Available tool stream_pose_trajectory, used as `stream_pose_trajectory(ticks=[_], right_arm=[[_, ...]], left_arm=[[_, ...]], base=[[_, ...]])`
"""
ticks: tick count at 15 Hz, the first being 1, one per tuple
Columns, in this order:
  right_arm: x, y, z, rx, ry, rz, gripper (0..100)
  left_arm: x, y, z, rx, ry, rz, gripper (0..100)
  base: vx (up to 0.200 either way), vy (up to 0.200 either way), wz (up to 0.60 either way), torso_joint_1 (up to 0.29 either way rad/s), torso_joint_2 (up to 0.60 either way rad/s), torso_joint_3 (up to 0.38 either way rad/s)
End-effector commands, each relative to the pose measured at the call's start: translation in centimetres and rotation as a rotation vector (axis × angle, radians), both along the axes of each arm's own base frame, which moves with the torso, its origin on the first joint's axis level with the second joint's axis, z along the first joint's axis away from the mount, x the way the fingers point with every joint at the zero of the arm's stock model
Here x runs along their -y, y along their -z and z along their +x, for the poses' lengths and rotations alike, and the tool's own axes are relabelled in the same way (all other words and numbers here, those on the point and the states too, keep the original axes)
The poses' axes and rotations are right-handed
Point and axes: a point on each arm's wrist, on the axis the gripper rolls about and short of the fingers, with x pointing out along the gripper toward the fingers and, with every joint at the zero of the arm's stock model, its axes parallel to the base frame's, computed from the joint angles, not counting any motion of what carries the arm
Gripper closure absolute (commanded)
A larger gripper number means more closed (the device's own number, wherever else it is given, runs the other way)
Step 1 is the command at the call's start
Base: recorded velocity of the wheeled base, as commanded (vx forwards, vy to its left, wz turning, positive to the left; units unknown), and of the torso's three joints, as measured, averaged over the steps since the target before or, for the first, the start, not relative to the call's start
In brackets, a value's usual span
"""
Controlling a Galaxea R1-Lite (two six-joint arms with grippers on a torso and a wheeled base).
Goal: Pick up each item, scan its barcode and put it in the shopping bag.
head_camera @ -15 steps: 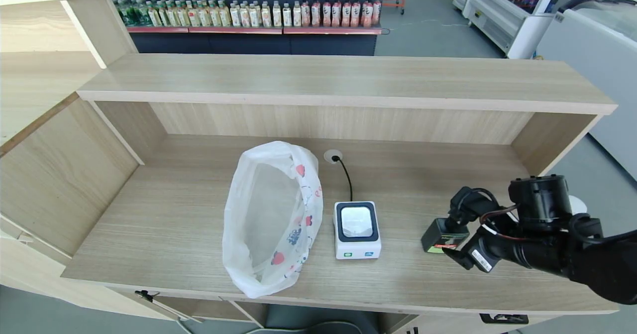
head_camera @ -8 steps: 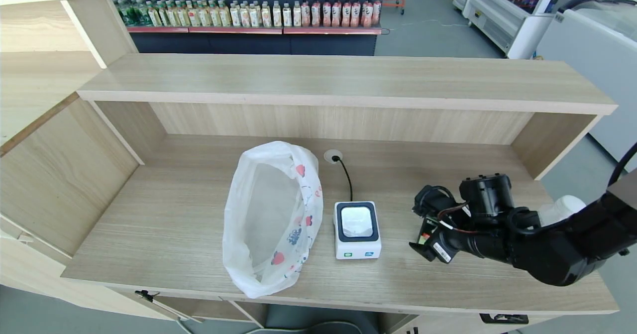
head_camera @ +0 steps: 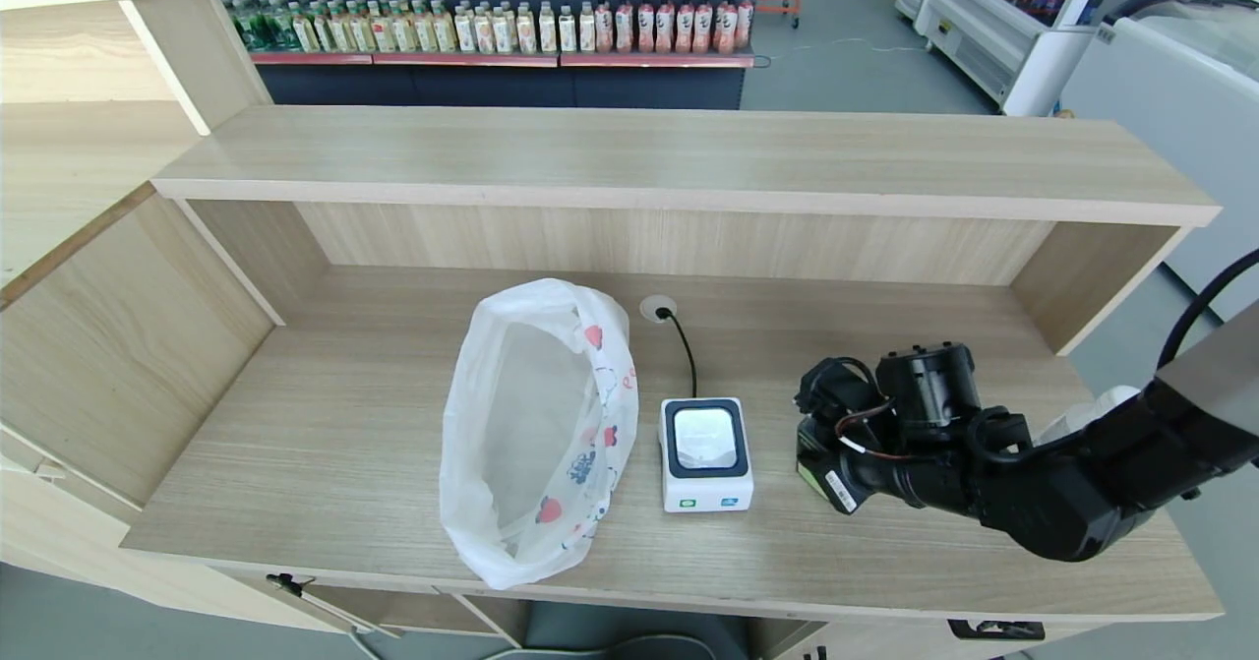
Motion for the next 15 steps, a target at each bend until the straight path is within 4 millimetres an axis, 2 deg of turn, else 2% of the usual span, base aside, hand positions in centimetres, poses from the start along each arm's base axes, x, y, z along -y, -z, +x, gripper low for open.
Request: stream_pose_trajectory(ticks=[1, 5, 8, 10, 12, 13, 15], right_arm=[[-0.2, -0.3, -0.2, 0.008, -0.008, 0.004, 100], [0.2, -0.5, -1.3, 0.043, -0.008, 0.014, 100], [1.2, -3.2, -2.9, 0.186, 0.001, 0.065, 100], [3.4, -4.5, -7.3, 0.26, 0.016, 0.094, 100], [4.1, -5.4, -8.8, 0.299, 0.017, 0.11, 100], [4.2, -6.6, -9.6, 0.352, -0.013, 0.077, 100], [4.5, -6.9, -9.9, 0.43, -0.107, -0.12, 100]], left_arm=[[0.0, 0.0, 0.0, 0.0, 0.0, 0.0, 0], [0.0, 0.0, 0.0, 0.0, 0.0, 0.0, 0], [0.0, 0.0, 0.0, 0.0, 0.0, 0.0, 0], [0.0, 0.0, 0.0, -0.001, 0.0, 0.0, 0], [0.0, 0.0, 0.0, 0.0, 0.0, 0.0, 0], [0.0, 0.0, 0.0, -0.001, 0.0, 0.0, 0], [0.0, 0.0, 0.0, 0.0, 0.0, 0.0, 0]], base=[[0.0, 0.0, 0.0, 0.0, 0.0, 0.0], [0.0, 0.0, 0.0, 0.0, 0.0, 0.0], [0.0, 0.0, 0.0, 0.0, 0.0, 0.0], [0.0, 0.0, 0.0, 0.0, 0.0, 0.0], [0.0, 0.0, 0.0, 0.0, 0.0, 0.0], [0.0, 0.0, 0.0, 0.0, 0.0, 0.0], [0.0, 0.0, 0.0, 0.0, 0.0, 0.0]])
